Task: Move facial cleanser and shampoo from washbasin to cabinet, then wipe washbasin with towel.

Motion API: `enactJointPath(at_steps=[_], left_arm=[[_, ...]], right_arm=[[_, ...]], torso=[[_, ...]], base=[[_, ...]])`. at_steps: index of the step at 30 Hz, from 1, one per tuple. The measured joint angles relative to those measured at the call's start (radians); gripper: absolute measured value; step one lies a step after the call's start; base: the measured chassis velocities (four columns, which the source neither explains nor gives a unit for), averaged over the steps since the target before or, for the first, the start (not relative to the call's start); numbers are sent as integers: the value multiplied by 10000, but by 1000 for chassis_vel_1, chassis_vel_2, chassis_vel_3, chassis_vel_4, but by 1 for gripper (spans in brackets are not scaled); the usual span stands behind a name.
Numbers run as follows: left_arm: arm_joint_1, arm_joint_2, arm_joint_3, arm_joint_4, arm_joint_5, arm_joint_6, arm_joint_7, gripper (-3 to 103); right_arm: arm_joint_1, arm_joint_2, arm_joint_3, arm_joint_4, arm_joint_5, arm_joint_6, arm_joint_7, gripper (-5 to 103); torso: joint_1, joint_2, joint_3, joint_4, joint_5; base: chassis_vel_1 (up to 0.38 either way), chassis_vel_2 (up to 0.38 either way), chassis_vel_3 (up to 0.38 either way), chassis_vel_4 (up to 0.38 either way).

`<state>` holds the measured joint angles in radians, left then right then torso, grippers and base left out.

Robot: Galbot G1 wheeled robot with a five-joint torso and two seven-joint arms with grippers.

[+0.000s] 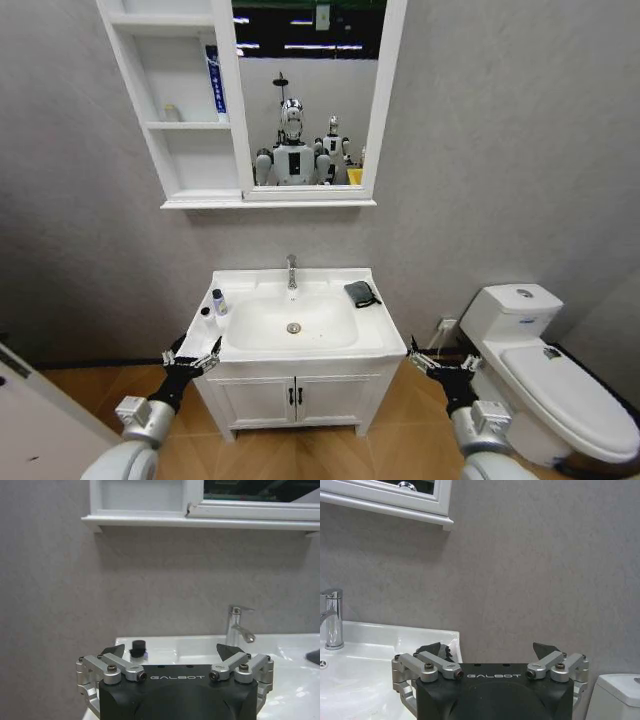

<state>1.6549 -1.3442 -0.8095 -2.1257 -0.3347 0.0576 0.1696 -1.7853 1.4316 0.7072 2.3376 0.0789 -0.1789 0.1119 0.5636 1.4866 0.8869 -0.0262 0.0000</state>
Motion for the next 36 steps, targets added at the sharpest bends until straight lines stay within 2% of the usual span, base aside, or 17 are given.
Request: enactJointPath(at_steps=[1, 5, 8, 9, 10, 16, 18, 19, 21, 22, 24, 31, 36], left_arm=[[-69, -24, 35, 79, 102, -147, -146, 100], [-138, -39, 110, 213, 276, -99, -146, 100], [-271, 108, 432, 576, 378, 339, 407, 100], [-271, 108, 432, 576, 378, 339, 407, 100], [-384, 216, 530, 773, 460, 505, 723, 100], [-1114, 443, 713, 1598, 733, 765, 923, 100], [-1406, 440, 717, 1864, 782, 802, 815, 100], [-2028, 385, 709, 2414, 865, 856, 567, 100], [-2218, 382, 708, 2595, 892, 891, 458, 100], [-2823, 402, 760, 3112, 936, 992, 1, 100], [-3490, 507, 856, 3685, 927, 1159, -343, 100], [-4471, 822, 1022, 4693, 789, 1377, -457, 100], [-4737, 823, 1322, 4994, 737, 1468, -455, 100]], right_arm=[[12, -3, 0, -18, 1, 6, -1, 100], [51, -14, -4, -55, 8, 6, 0, 100], [195, -50, -7, -169, 61, 2, 10, 100], [195, -50, -7, -169, 61, 2, 10, 100], [277, -103, 11, -226, 115, -9, 22, 100], [760, -404, 171, -462, 370, -109, 122, 100], [911, -456, 217, -543, 436, -145, 185, 100], [1137, -483, 308, -716, 478, -154, 250, 100], [1205, -487, 345, -788, 496, -155, 262, 100], [1326, -488, 413, -963, 534, -152, 275, 100], [1412, -488, 432, -1174, 552, -127, 279, 100], [1656, -608, 314, -1659, 581, -123, 251, 100], [1710, -660, 340, -1761, 631, -123, 250, 100]], torso=[[0, 0, 0, 0, 0], [0, 0, 0, -1, 0], [-1, 0, 0, -1, 0], [-1, 0, 0, -1, 0], [-1, 0, 0, -1, 0], [0, -1, 0, -1, 0], [0, -1, 1, 1, 0], [-1, -1, 1, -1, -1], [0, -1, 1, -1, -1], [0, -1, 1, -1, -1], [1, -2, 2, -2, -2], [0, -2, 1, 0, 1], [0, -2, 1, -1, 0]], base=[[0, 0, 0, 0], [0, 0, 0, 0], [0, 0, 0, 0], [0, 0, 0, 0], [0, 0, 0, 0], [0, 0, 0, 0], [0, 0, 0, 0], [0, 0, 0, 0], [0, 0, 0, 0], [0, 0, 0, 0], [0, 0, 0, 0], [0, 0, 0, 0], [0, 0, 0, 0]])
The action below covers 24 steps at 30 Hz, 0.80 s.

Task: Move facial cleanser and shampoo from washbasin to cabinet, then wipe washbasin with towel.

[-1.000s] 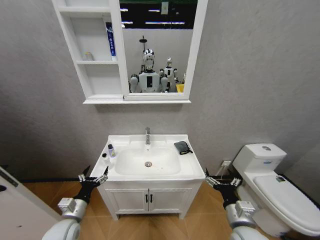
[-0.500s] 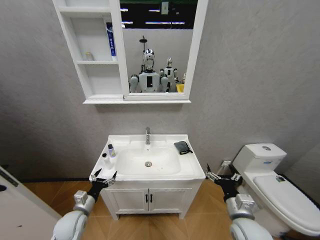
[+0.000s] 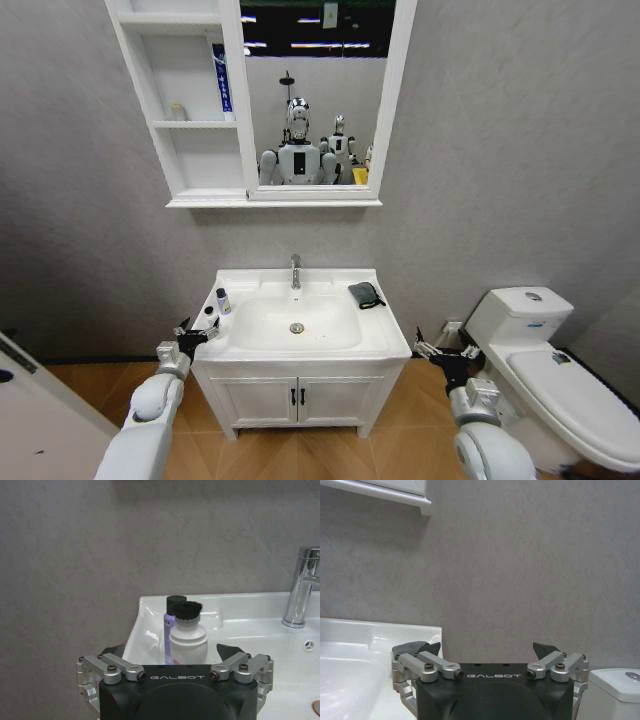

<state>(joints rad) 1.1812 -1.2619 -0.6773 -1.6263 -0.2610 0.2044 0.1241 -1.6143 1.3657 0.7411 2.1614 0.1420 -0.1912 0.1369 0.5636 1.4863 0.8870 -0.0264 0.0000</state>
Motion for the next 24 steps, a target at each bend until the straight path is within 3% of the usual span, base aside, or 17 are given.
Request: enactJointPath(at_steps=[6, 12, 14, 15, 19, 21, 22, 24], left_arm=[[-52, -86, 249, 55, 84, 27, -78, 103], [-157, -134, 327, 138, 141, 69, -149, 85], [-175, -141, 318, 179, 140, 70, -141, 74], [-175, -141, 318, 179, 140, 70, -141, 74], [-164, -174, 275, 223, 199, 58, -133, 52], [-149, -174, 267, 222, 212, 52, -132, 52], [-130, -174, 255, 205, 213, 45, -132, 42], [-117, -174, 238, 163, 209, 45, -136, 42]], right_arm=[[-1, -6, 31, -6, 52, 4, 13, 100], [-54, -18, 55, 17, 171, 11, 75, 100], [-122, -13, 57, 37, 196, 19, 90, 100], [-122, -13, 57, 37, 196, 19, 90, 100], [-230, -6, 41, 88, 195, 64, 124, 100], [-247, -4, 23, 108, 192, 68, 125, 100], [-250, 3, 7, 120, 186, 71, 128, 100], [-242, 6, -2, 124, 177, 72, 129, 100]], torso=[[0, 1, -1, 0, -1], [0, 1, -1, 0, 1], [0, 1, -1, 0, 0], [0, 1, -1, 0, 0], [-1, 1, -1, -1, 0], [0, 2, -2, -1, 0], [-1, 2, -1, 0, -1], [-2, 2, -1, 0, -1]], base=[[0, 0, 0, 0], [0, 0, 0, 0], [0, 0, 0, 0], [0, 0, 0, 0], [0, 0, 0, 0], [0, 0, 0, 0], [0, 0, 0, 0], [0, 0, 0, 0]])
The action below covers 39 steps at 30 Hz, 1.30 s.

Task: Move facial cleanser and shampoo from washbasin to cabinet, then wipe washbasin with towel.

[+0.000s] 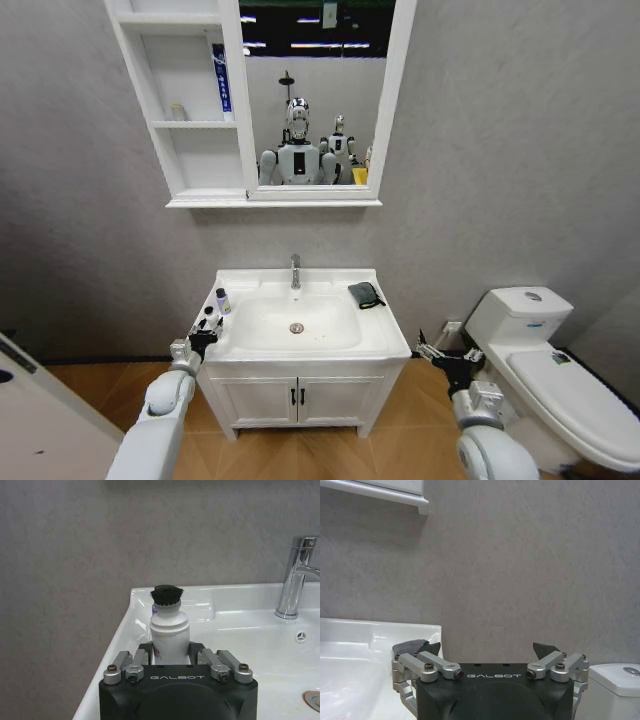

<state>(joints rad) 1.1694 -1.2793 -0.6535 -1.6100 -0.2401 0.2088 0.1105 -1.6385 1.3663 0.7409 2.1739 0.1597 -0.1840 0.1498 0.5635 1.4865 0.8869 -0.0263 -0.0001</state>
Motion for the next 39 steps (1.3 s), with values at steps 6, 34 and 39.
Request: enactJointPath(at_steps=[6, 34, 39], left_arm=[[241, 81, -110, -964, -289, 259, -351, 34], [-6564, 5336, 2224, -3415, -7317, 5312, -5160, 33], [-8778, 5205, 3471, -1754, -7430, 5320, -4934, 33]], right_arm=[[56, -3, -80, 15, -39, 0, 6, 100], [28, 90, -248, 59, -206, 34, -40, 100], [19, 57, -171, 102, -175, 19, -32, 100]], torso=[[0, 0, 0, 0, -1], [0, -1, 1, -1, -2], [0, -1, 1, -2, 1]], base=[[0, 0, 0, 0], [0, 0, 0, 0], [0, 0, 0, 0]])
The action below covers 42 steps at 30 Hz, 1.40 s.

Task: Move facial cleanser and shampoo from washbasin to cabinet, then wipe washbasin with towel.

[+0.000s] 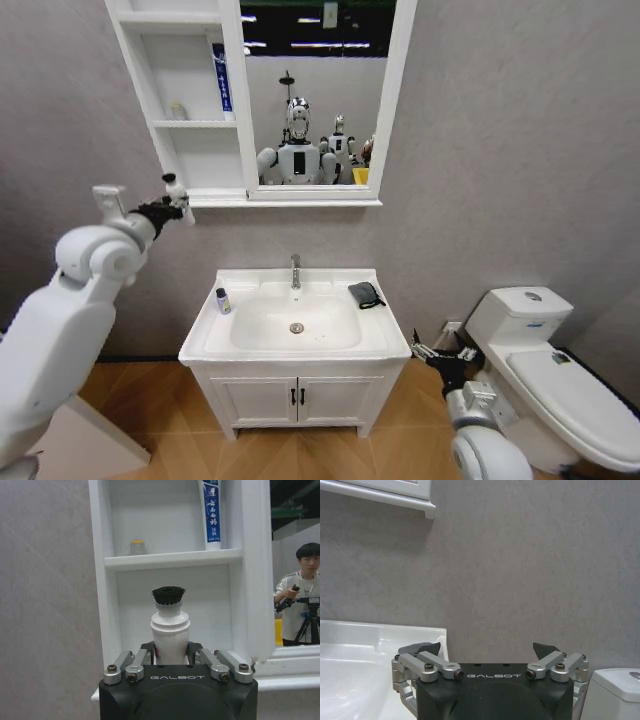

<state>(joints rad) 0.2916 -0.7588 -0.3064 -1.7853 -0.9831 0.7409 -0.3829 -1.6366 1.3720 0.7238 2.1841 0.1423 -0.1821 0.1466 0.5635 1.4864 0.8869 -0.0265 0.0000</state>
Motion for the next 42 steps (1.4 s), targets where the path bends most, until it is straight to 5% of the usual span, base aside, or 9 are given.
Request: enactJointPath(at_steps=[15, 42], left_arm=[[-4475, -1716, 2760, 5144, 1480, -232, 1968, 33], [-5727, -3383, 2588, 9346, 4224, -694, 3031, 32]], right_arm=[[0, 42, 7, -16, 6, -48, 42, 100], [-261, 98, 155, -55, 98, 183, 37, 100]], torso=[[2, 0, 0, -1, 1], [0, 0, -1, 2, -1]], base=[[0, 0, 0, 0], [0, 0, 0, 0]])
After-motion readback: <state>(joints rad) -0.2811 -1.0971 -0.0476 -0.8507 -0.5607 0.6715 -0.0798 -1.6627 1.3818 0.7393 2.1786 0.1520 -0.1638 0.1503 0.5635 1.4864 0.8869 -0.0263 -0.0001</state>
